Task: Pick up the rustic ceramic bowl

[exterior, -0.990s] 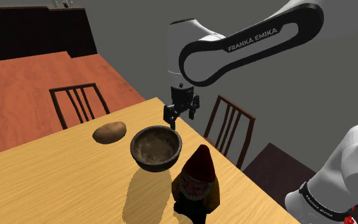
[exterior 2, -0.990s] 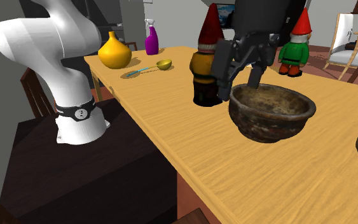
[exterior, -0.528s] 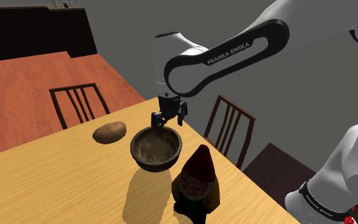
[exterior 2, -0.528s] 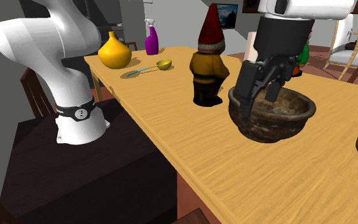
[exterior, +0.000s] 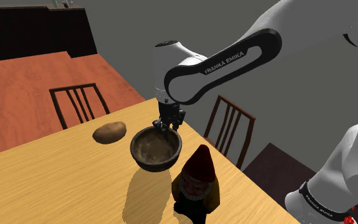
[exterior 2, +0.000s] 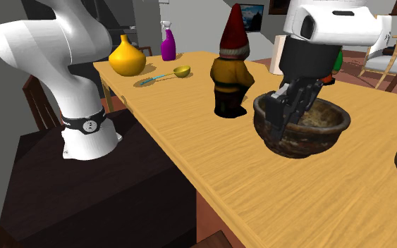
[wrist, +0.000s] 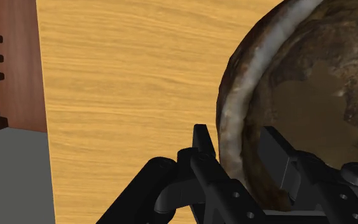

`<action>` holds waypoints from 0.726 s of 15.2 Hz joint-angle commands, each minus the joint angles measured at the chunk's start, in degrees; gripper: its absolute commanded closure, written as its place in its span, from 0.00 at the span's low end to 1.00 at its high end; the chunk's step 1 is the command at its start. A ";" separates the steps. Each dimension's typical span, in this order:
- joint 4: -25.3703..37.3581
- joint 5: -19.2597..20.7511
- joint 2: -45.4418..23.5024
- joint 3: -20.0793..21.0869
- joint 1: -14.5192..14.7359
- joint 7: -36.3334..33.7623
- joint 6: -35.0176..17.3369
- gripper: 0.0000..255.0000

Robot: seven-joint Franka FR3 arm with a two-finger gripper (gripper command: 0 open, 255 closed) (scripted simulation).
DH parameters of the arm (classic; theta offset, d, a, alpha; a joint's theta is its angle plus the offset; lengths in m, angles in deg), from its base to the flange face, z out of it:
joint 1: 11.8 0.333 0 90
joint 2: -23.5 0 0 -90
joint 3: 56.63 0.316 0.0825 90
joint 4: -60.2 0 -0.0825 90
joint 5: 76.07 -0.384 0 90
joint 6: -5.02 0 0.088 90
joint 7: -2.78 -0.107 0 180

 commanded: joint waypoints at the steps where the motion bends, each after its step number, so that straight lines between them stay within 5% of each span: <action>1: -0.03 0.02 -0.10 0.00 0.01 -0.01 -0.08 1.00; 11: 1.27 -0.56 1.51 0.10 -0.14 0.27 2.76 1.00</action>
